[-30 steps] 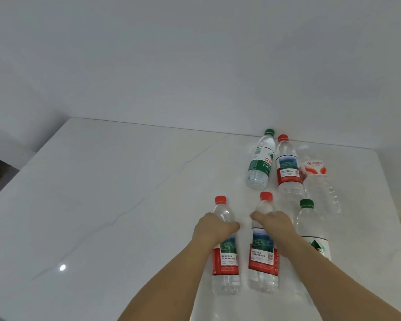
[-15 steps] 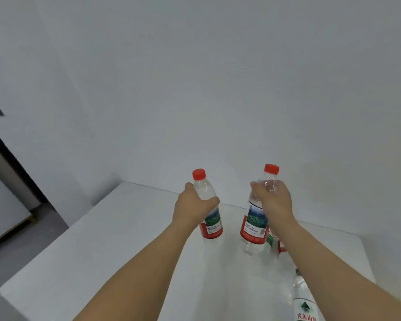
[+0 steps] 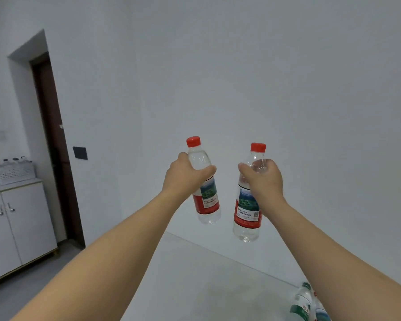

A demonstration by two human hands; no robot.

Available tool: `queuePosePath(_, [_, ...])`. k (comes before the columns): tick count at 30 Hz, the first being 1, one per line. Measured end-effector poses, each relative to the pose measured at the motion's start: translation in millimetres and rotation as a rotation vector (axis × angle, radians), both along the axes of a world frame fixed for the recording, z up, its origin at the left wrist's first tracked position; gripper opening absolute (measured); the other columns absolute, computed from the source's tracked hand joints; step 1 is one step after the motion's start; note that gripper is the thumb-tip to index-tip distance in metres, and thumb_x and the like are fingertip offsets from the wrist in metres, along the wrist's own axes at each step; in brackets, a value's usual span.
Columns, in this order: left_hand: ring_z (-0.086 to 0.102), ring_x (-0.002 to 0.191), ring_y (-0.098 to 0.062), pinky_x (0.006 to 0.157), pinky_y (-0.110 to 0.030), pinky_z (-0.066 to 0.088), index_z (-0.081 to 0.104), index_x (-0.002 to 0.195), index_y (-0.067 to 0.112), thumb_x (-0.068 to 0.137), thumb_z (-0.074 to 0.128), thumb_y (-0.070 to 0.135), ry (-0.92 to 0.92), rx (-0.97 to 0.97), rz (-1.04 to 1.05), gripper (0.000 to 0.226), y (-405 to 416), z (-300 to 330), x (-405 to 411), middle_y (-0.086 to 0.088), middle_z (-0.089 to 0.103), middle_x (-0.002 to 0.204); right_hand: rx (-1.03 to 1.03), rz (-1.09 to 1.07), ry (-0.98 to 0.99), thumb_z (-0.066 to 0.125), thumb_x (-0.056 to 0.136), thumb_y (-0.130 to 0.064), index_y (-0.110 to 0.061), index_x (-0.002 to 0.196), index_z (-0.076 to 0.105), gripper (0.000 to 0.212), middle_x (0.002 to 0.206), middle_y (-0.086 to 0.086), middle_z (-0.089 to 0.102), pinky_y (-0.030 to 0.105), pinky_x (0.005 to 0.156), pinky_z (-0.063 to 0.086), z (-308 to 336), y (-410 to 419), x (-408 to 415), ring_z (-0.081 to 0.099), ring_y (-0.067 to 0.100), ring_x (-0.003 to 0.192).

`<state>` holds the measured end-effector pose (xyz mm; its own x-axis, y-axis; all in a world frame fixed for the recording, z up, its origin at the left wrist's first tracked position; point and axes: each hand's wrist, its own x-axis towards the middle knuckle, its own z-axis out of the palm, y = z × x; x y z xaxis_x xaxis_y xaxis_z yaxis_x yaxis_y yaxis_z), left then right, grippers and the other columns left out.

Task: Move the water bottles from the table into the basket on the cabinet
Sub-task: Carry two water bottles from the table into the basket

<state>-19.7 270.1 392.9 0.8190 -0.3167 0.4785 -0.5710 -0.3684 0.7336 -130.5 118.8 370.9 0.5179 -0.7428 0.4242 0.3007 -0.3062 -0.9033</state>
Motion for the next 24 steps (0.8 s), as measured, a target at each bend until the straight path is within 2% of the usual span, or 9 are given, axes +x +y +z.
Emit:
queuePosePath(4, [0.063,0.081,-0.014,0.059,-0.031,0.055,0.049,0.109,0.025,0.067,0.072,0.056,-0.032,0.019,0.035,0.057,64.0,18.3,22.4,0.007,0.06,0.092,-0.008,0.018,-0.045,0.074,0.066,-0.047,-0.029,0.094,0.056,0.038,0.09,-0.006,0.066,0.03,0.066,0.051,27.1,52.0,29.6,0.067,0.015,0.081])
queuePosePath(7, [0.062,0.077,-0.011,0.061,-0.033,0.057,0.05,0.102,0.025,0.063,0.069,0.058,-0.068,0.036,0.072,0.055,114.8,33.1,44.2,0.008,0.061,0.089,-0.026,0.038,-0.071,0.074,0.065,-0.045,-0.027,0.092,0.056,0.037,0.089,-0.006,0.066,0.031,0.066,0.051,38.0,94.0,54.5,0.067,0.015,0.081])
queuePosePath(10, [0.063,0.077,-0.012,0.063,-0.035,0.059,0.05,0.104,0.024,0.063,0.069,0.059,-0.098,0.036,0.109,0.057,164.4,45.5,66.6,0.006,0.061,0.09,-0.04,0.059,-0.079,0.074,0.063,-0.046,-0.026,0.094,0.057,0.041,0.091,-0.005,0.067,0.031,0.066,0.051,42.4,137.4,80.7,0.067,0.015,0.081])
queuePosePath(14, [0.063,0.077,-0.014,0.066,-0.038,0.06,0.05,0.107,0.023,0.064,0.067,0.059,-0.137,0.046,0.164,0.059,226.2,49.5,98.4,0.006,0.061,0.09,-0.045,0.081,-0.091,0.075,0.063,-0.046,-0.024,0.094,0.057,0.041,0.092,-0.003,0.068,0.037,0.073,0.056,45.2,193.7,117.1,0.068,0.019,0.084])
queuePosePath(20, [0.066,0.081,-0.022,0.071,-0.043,0.061,0.049,0.109,0.02,0.065,0.065,0.062,-0.125,0.066,0.242,0.063,299.8,37.4,150.8,0.001,0.063,0.095,-0.062,0.143,-0.063,0.074,0.062,-0.045,-0.021,0.098,0.058,0.046,0.094,0.001,0.069,0.042,0.077,0.058,50.5,261.7,173.6,0.069,0.021,0.084])
queuePosePath(24, [0.065,0.081,-0.02,0.07,-0.042,0.061,0.049,0.111,0.02,0.069,0.066,0.061,-0.133,0.075,0.282,0.062,334.6,26.8,191.2,0.002,0.063,0.095,-0.082,0.181,-0.062,0.074,0.065,-0.045,-0.019,0.101,0.058,0.047,0.099,0.002,0.068,0.044,0.08,0.058,54.4,298.7,221.5,0.068,0.022,0.088])
